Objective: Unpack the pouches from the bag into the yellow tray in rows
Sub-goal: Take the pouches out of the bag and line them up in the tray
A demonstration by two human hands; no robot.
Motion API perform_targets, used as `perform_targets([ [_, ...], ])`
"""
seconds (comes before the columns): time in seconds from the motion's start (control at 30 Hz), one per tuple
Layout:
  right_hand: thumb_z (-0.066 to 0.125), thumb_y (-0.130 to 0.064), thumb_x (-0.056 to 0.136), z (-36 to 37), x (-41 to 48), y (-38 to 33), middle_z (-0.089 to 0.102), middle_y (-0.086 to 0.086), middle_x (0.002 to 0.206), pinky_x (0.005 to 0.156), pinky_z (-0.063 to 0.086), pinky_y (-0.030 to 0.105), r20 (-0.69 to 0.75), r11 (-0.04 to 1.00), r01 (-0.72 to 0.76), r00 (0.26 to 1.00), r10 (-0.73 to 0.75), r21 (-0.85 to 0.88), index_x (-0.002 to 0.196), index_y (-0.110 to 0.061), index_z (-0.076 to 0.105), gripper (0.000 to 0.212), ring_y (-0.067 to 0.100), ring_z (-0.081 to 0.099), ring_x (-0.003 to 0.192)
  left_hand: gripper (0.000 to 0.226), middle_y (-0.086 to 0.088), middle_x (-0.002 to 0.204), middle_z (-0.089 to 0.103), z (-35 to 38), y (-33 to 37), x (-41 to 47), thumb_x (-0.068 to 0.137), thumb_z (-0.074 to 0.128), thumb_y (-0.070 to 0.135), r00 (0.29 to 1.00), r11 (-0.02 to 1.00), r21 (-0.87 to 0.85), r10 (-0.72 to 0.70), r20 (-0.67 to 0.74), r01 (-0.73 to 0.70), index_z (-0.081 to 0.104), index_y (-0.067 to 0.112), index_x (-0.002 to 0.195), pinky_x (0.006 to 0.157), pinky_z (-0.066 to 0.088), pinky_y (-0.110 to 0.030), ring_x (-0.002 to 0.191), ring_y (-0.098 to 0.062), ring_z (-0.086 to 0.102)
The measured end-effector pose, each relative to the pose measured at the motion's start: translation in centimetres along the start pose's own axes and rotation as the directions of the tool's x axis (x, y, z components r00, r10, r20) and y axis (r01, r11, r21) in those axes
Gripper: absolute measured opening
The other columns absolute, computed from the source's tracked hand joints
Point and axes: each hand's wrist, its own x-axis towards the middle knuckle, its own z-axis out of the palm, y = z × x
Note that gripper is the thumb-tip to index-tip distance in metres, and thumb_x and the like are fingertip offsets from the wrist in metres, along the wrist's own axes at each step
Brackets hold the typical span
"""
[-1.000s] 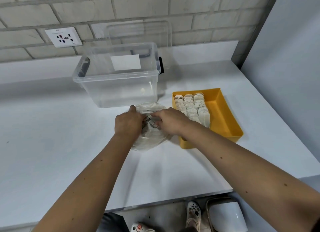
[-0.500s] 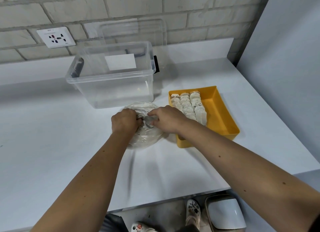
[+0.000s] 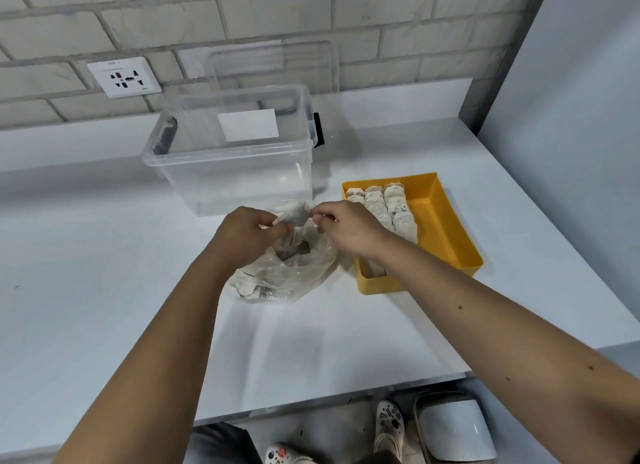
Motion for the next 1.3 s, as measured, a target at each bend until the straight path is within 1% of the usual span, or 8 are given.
perform_targets([
  [0.1,0.053,-0.037,0.098,0.1,-0.3,0.0,0.072,-0.005,0.1,0.074,0.045,0.026,0.006,0.959,-0.042,0.999,0.042,0.28,0.114,-0.02,0.071,0.029,0.0,0.057,0.07,0.035,-0.007,0.057,0.057,0.0,0.0,-0.2,0.09,0.068,0.037,0.999,0.986,-0.162,-0.042,-0.014,0.039,0.071,0.006,0.075,0.061,0.038,-0.025,0.061,-0.018,0.046],
  [0.17,0.061,-0.041,0.093,0.3,-0.3,-0.1,0.073,-0.006,0.098,0.076,0.05,0.029,0.038,0.918,-0.069,0.998,0.059,0.391,0.11,-0.021,0.072,0.028,0.001,0.06,0.073,0.035,0.009,0.051,0.06,0.0,0.3,-0.3,0.093,0.065,0.034,0.997,0.97,-0.234,-0.065,-0.028,0.057,0.066,0.011,0.067,0.053,0.039,-0.016,0.052,-0.007,0.051],
  [0.27,0.069,-0.036,0.089,0.4,0.1,-0.4,0.074,0.001,0.096,0.08,0.054,0.036,0.035,0.897,-0.08,0.997,0.072,0.436,0.105,-0.014,0.072,0.027,0.009,0.061,0.07,0.03,-0.008,0.081,0.075,0.3,0.6,-0.4,0.094,0.065,0.033,0.998,0.902,-0.426,-0.063,0.024,0.067,0.074,0.005,0.086,0.072,0.052,-0.019,0.073,-0.011,0.067],
  [0.4,0.069,-0.022,0.09,-0.1,0.4,-0.9,0.074,0.003,0.089,0.06,0.046,0.018,0.007,0.821,-0.093,0.994,0.108,0.563,0.105,0.001,0.066,0.027,0.011,0.056,0.056,0.022,-0.011,0.088,0.074,0.3,0.3,-0.1,0.096,0.064,0.023,0.997,0.796,-0.6,-0.056,0.058,0.079,0.073,0.004,0.097,0.083,0.058,-0.029,0.083,-0.021,0.071],
  [0.63,0.069,-0.01,0.089,-0.4,0.0,-0.6,0.066,0.002,0.079,0.054,0.048,0.018,-0.052,0.736,-0.085,0.986,0.161,0.672,0.1,-0.005,0.066,0.013,0.008,0.055,0.054,0.013,-0.003,0.082,0.076,1.0,0.7,-0.4,0.093,0.067,0.016,0.993,0.752,-0.647,-0.086,0.087,0.121,0.073,0.007,0.1,0.065,0.058,-0.023,0.063,-0.012,0.068],
  [0.87,0.069,-0.012,0.089,-4.2,-1.4,1.4,0.064,-0.004,0.074,0.06,0.052,0.021,-0.152,0.814,-0.033,0.977,0.148,0.58,0.095,-0.011,0.068,0.006,0.006,0.058,0.057,0.014,-0.007,0.08,0.077,2.1,1.8,-0.6,0.094,0.066,0.016,0.997,0.785,-0.615,-0.05,0.06,0.077,0.074,0.006,0.098,0.062,0.057,-0.022,0.066,-0.016,0.072],
  [1.0,0.069,-0.016,0.09,-9.0,-3.0,5.2,0.066,-0.004,0.078,0.061,0.053,0.019,-0.285,0.964,-0.07,0.947,0.145,0.258,0.1,-0.011,0.068,0.012,0.004,0.062,0.057,0.016,-0.013,0.092,0.077,3.1,3.0,-0.5,0.095,0.066,0.017,0.998,0.802,-0.595,-0.012,0.066,0.049,0.073,0.006,0.102,0.066,0.06,-0.027,0.076,-0.022,0.073],
  [1.3,0.074,-0.014,0.085,-9.6,-6.0,11.2,0.069,0.01,0.071,0.063,0.055,0.026,-0.134,0.945,-0.309,0.937,0.322,0.109,0.1,-0.004,0.068,0.018,0.021,0.064,0.06,0.013,-0.007,0.09,0.077,7.1,5.7,0.1,0.094,0.065,0.017,0.99,0.814,-0.579,0.034,0.137,0.052,0.073,0.011,0.103,0.069,0.062,-0.029,0.076,-0.019,0.073],
])
